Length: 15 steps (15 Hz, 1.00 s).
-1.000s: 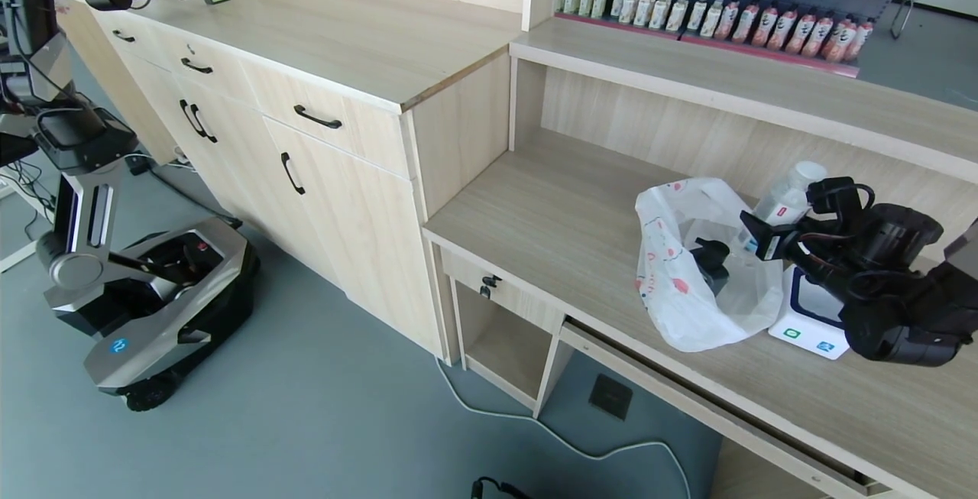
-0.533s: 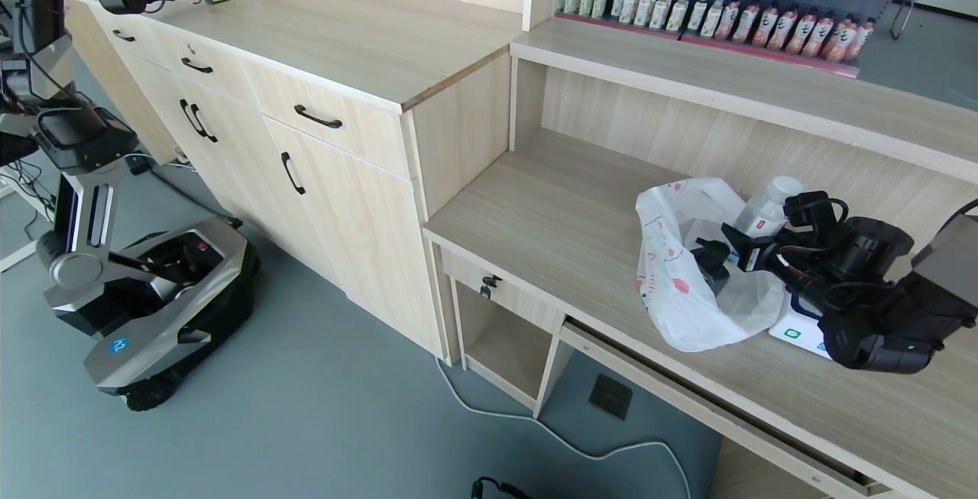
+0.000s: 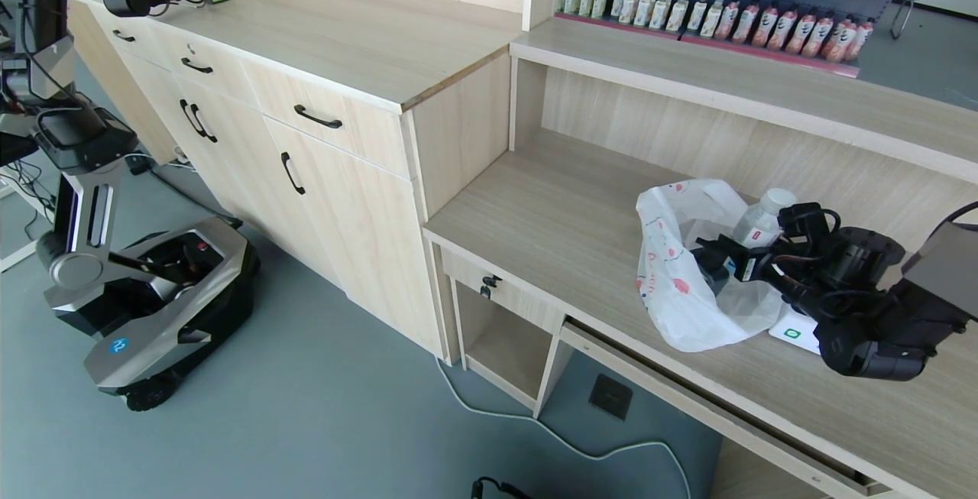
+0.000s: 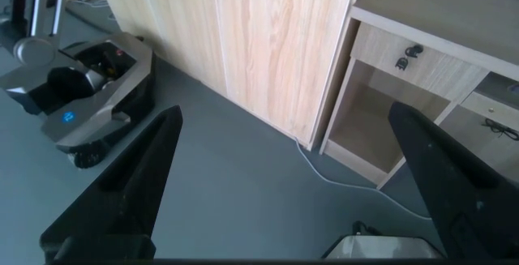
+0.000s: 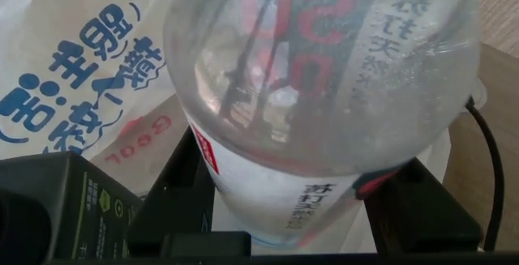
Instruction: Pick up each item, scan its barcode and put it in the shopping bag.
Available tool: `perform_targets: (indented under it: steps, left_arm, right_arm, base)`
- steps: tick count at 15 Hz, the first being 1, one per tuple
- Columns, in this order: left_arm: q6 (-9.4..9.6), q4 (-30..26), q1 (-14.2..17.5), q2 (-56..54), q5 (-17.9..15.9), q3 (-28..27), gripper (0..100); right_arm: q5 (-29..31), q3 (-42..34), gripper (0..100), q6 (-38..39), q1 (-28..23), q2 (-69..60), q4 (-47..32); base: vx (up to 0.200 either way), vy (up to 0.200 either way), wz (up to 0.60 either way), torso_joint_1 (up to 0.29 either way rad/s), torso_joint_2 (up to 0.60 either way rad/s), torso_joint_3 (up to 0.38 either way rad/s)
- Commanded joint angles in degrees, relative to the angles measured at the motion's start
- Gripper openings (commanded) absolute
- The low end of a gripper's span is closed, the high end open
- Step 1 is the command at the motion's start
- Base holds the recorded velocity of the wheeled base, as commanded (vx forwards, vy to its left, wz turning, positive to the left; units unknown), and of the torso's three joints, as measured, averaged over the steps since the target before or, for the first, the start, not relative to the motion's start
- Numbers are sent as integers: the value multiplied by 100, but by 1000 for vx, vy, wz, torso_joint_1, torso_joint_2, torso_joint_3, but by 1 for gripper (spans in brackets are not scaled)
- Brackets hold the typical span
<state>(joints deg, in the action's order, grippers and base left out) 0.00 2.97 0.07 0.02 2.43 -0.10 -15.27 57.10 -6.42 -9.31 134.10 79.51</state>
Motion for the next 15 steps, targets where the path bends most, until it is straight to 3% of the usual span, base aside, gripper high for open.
perform_targets:
  steps: [1, 2, 10, 15]
  left_arm:
    - [0, 1, 1, -2, 4, 1, 100]
    - [0, 1, 1, -2, 4, 1, 100]
    - [0, 1, 1, -2, 4, 1, 100]
    - [0, 1, 1, -2, 4, 1, 100]
  right_arm:
    - [-2, -32, 0, -8, 0, 20, -32]
    - [-2, -24, 100, 10, 0, 11, -32]
    - [-151, -305, 100, 98, -264, -1017, -445]
    - [-274, -1843, 100, 62, -510, -3021, -577]
  base:
    - [0, 0, 0, 0, 0, 0]
    - [0, 0, 0, 0, 0, 0]
    - [0, 0, 0, 0, 0, 0]
    - [0, 0, 0, 0, 0, 0]
